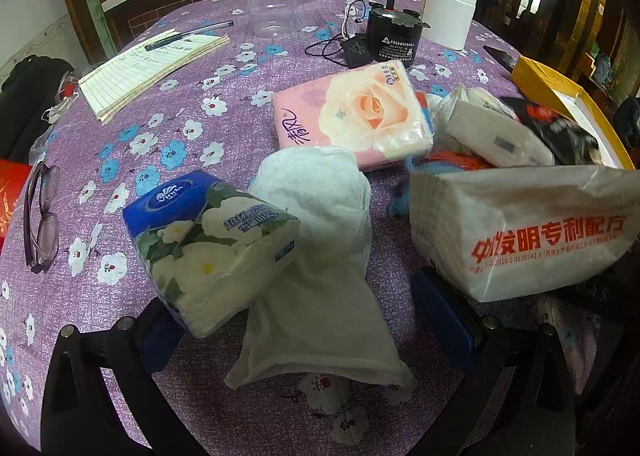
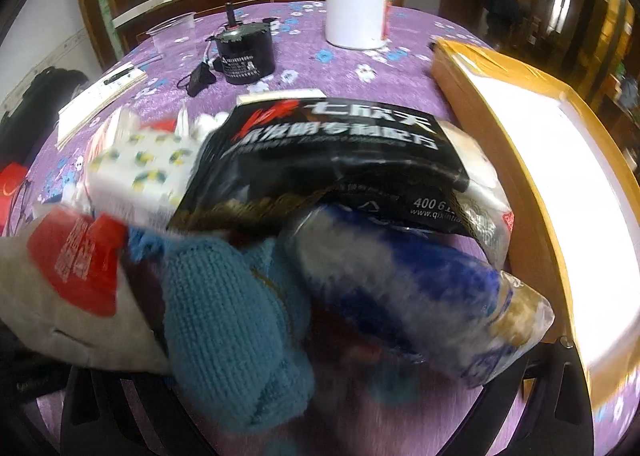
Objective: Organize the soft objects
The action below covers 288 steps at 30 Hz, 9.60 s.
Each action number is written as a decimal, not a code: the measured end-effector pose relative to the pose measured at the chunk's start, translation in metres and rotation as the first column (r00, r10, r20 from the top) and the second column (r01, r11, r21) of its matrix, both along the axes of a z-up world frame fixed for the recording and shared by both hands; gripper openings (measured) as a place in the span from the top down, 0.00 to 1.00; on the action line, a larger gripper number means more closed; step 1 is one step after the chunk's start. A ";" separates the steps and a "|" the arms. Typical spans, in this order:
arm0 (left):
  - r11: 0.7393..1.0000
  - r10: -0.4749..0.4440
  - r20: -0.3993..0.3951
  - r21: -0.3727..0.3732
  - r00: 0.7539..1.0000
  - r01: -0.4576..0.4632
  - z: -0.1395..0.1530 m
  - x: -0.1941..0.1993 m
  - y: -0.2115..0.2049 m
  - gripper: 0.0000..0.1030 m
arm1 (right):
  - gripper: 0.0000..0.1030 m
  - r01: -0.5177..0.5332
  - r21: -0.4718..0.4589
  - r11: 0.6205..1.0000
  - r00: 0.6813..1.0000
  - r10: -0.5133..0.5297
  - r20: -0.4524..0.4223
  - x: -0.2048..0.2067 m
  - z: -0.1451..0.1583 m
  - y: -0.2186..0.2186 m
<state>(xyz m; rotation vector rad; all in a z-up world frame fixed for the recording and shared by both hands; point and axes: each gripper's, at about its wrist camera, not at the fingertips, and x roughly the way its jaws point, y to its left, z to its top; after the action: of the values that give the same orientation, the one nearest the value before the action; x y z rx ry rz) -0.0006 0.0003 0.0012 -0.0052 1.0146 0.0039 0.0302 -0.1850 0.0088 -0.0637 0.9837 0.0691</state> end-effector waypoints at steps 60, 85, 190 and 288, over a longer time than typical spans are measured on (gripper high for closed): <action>1.000 0.001 0.000 0.000 1.000 -0.001 0.000 -0.002 -0.003 0.00 | 0.00 0.002 0.001 1.000 1.000 -0.002 0.021 0.007 -0.004 0.002; 1.000 0.000 0.000 0.000 1.000 0.000 0.000 -0.002 -0.003 0.00 | 0.00 0.002 0.001 1.000 1.000 -0.002 0.022 0.006 -0.003 0.003; 0.920 -0.230 0.344 -0.228 0.910 0.318 0.071 -0.069 -0.088 0.33 | 0.61 -0.311 0.461 0.831 0.934 0.179 0.308 -0.089 0.061 -0.092; 0.981 -0.121 0.367 -0.095 0.922 0.167 0.085 -0.079 -0.030 0.28 | 0.35 -0.165 0.423 0.891 0.944 0.018 0.330 0.039 0.126 -0.163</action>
<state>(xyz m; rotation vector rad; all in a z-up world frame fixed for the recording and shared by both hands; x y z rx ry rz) -0.0799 -0.0293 0.0859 -0.0434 0.6432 -0.1898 0.0691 -0.3477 0.1350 0.2954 0.6199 0.3632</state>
